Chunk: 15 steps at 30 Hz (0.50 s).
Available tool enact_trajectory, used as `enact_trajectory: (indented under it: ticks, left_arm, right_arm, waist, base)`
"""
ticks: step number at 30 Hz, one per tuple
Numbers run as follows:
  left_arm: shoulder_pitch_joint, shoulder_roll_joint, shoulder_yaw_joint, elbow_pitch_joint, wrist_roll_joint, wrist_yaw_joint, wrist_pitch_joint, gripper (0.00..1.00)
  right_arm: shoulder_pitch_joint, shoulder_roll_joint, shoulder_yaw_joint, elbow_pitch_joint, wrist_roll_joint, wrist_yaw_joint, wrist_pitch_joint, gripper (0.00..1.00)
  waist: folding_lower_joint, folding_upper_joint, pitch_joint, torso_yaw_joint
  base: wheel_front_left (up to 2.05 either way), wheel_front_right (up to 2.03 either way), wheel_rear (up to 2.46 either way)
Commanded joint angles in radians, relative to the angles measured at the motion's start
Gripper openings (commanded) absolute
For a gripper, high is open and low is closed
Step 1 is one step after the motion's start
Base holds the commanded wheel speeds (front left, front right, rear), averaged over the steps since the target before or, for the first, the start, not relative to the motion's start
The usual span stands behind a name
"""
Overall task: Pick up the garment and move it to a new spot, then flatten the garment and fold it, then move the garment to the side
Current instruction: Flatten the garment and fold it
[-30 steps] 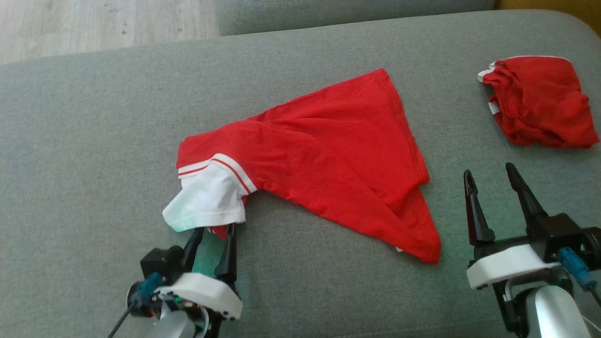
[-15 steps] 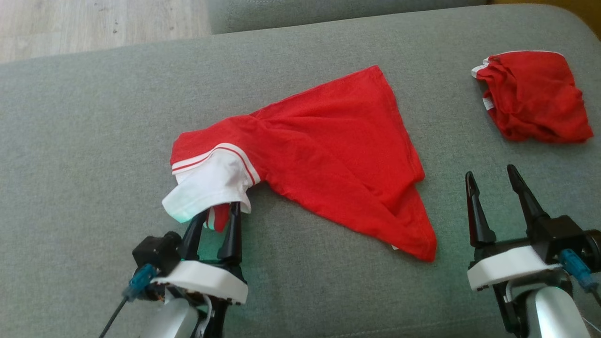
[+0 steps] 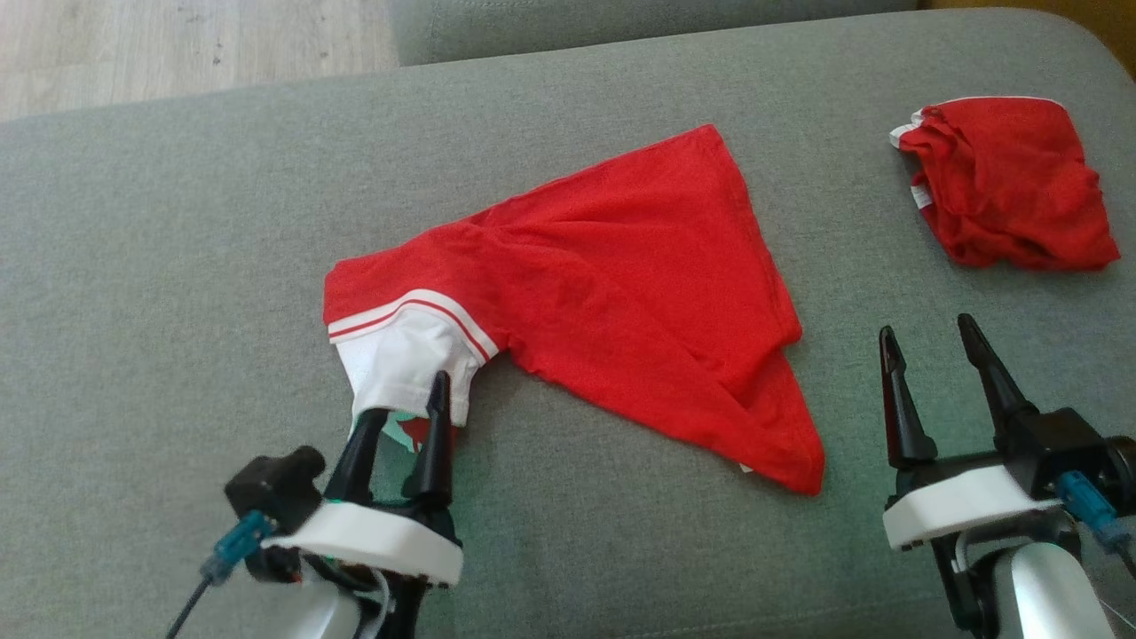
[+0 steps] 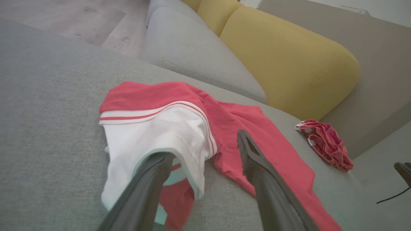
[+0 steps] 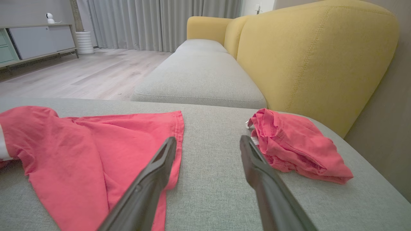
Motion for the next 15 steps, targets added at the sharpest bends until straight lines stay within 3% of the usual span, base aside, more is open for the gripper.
enact_trajectory:
  ticks: [1, 3, 4, 5, 7, 15]
  left_arm:
    - [-0.014, 0.006, 0.049, -0.029, -0.017, 0.011, -0.003, 1.00]
    - [-0.022, 0.003, 0.060, -0.003, -0.022, 0.021, -0.004, 1.00]
    - [-0.028, 0.005, 0.061, 0.014, -0.018, 0.024, -0.005, 0.88]
    - [-0.035, 0.006, 0.064, 0.033, -0.014, 0.029, -0.010, 0.50]
    - [-0.051, 0.008, 0.062, 0.068, 0.003, 0.037, -0.020, 0.00]
    - [-0.054, 0.010, 0.046, 0.093, 0.030, 0.035, -0.057, 0.00]
  right_arm:
    - [-0.044, -0.004, 0.025, -0.028, 0.005, 0.007, -0.012, 1.00]
    - [-0.046, -0.004, 0.027, -0.027, 0.006, 0.007, -0.012, 1.00]
    - [-0.047, -0.004, 0.029, -0.026, 0.006, 0.007, -0.012, 1.00]
    - [-0.048, -0.004, 0.031, -0.024, 0.007, 0.007, -0.012, 1.00]
    - [-0.050, -0.004, 0.035, -0.022, 0.008, 0.007, -0.013, 1.00]
    - [-0.030, -0.004, 0.022, -0.009, 0.011, 0.007, -0.017, 1.00]
  waist:
    - [0.0000, 0.0000, 0.001, 0.000]
    - [0.0000, 0.0000, 0.002, -0.001]
    - [0.0000, 0.0000, 0.002, -0.002]
    - [0.0000, 0.0000, 0.002, -0.005]
    - [0.0000, 0.0000, 0.001, -0.010]
    - [0.0000, 0.0000, -0.031, 0.028]
  base:
    - [0.00, 0.00, 0.00]
    - [0.00, 0.00, 0.00]
    - [0.00, 0.00, 0.00]
    - [0.00, 0.00, 0.00]
    - [0.00, 0.00, 0.00]
    - [0.00, 0.00, 0.00]
